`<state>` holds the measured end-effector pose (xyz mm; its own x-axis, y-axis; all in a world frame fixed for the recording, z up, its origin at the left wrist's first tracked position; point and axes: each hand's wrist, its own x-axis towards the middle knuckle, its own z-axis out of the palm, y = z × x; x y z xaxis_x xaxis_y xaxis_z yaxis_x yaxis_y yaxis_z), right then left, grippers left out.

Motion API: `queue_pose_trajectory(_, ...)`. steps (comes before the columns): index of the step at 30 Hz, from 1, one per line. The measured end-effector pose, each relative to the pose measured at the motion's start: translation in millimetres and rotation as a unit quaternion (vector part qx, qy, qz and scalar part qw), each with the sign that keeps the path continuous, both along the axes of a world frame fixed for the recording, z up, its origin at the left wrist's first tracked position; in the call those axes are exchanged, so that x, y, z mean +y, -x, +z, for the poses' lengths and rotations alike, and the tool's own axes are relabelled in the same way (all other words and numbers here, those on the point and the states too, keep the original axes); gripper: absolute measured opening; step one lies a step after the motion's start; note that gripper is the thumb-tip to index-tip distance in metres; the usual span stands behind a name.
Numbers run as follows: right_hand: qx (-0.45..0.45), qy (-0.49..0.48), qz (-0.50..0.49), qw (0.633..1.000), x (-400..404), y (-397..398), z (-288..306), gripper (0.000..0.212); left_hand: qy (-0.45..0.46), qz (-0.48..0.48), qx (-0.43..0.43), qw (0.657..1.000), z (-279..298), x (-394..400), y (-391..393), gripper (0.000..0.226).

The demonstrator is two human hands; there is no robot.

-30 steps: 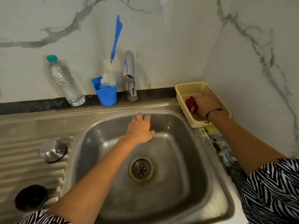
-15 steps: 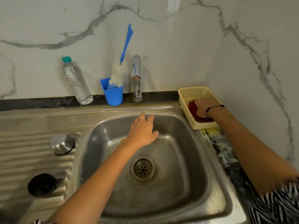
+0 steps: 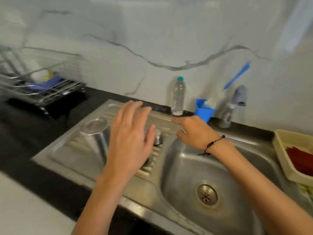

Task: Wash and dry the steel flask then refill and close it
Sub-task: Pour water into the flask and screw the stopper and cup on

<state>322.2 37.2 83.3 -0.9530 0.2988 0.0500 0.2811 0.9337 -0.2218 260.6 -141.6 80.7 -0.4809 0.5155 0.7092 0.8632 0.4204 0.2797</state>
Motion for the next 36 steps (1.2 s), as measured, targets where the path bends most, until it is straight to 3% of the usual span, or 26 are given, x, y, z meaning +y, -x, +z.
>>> queue_pose_trajectory(2,0.035,0.029,0.061,0.997,-32.1,20.6,9.1,0.043,-0.044,0.077,0.017,0.996,3.0,-38.7,8.6,0.043)
queue_pose_trajectory(4,0.064,0.054,0.112,0.99,-61.5,38.9,16.7,0.047,-0.072,0.137,-0.019,0.988,-2.1,-67.2,18.9,0.052)
queue_pose_trajectory(8,0.092,0.098,0.166,0.977,-106.6,68.0,24.0,0.044,-0.1,0.167,-0.193,0.962,-32.4,-91.7,35.9,0.084)
queue_pose_trajectory(11,0.089,0.113,0.19,0.971,-127.5,84.4,23.0,0.048,-0.093,0.121,-0.35,0.924,-58.2,-94.9,47.3,0.103)
queue_pose_trajectory(14,0.059,0.076,0.193,0.976,-135.8,98.3,19.7,0.065,-0.083,0.069,-0.397,0.911,-78.7,-92.1,55.4,0.088)
queue_pose_trajectory(17,0.0,0.039,0.171,0.984,-135.7,111.4,18.2,0.086,-0.059,0.084,-0.345,0.933,-91.4,-89.6,59.1,0.059)
queue_pose_trajectory(20,-0.011,0.026,0.153,0.988,-133.3,119.2,16.0,0.074,-0.136,0.092,-0.386,0.908,-98.5,-91.3,60.6,0.044)
queue_pose_trajectory(23,0.03,0.05,0.142,0.988,-135.1,115.4,15.3,0.057,-0.207,0.145,-0.485,0.837,-102.3,-88.0,55.0,0.026)
queue_pose_trajectory(25,0.059,0.028,0.143,0.988,-137.4,105.5,13.2,0.058,-0.222,0.148,-0.602,0.752,-96.4,-85.5,52.2,0.031)
queue_pose_trajectory(27,0.116,0.01,0.154,0.981,-140.1,89.9,7.2,0.063,-0.266,0.072,-0.705,0.654,-88.1,-85.7,53.6,0.042)
queue_pose_trajectory(29,0.206,0.013,0.182,0.961,-144.1,70.1,-0.9,0.064,-0.335,0.006,-0.744,0.578,-79.9,-85.9,57.7,0.046)
queue_pose_trajectory(31,0.271,0.016,0.209,0.94,-146.7,50.8,-13.9,0.064,-0.383,-0.023,-0.759,0.526,-77.6,-86.8,64.3,0.041)
queue_pose_trajectory(34,0.291,0.001,0.244,0.925,-144.6,24.3,-39.7,0.072,-0.413,-0.063,-0.789,0.45,-74.3,-85.2,66.1,0.07)
queue_pose_trajectory(36,0.251,0.054,0.25,0.934,-138.0,14.1,-53.6,0.086,-0.436,-0.062,-0.779,0.446,-74.2,-82.7,65.2,0.063)
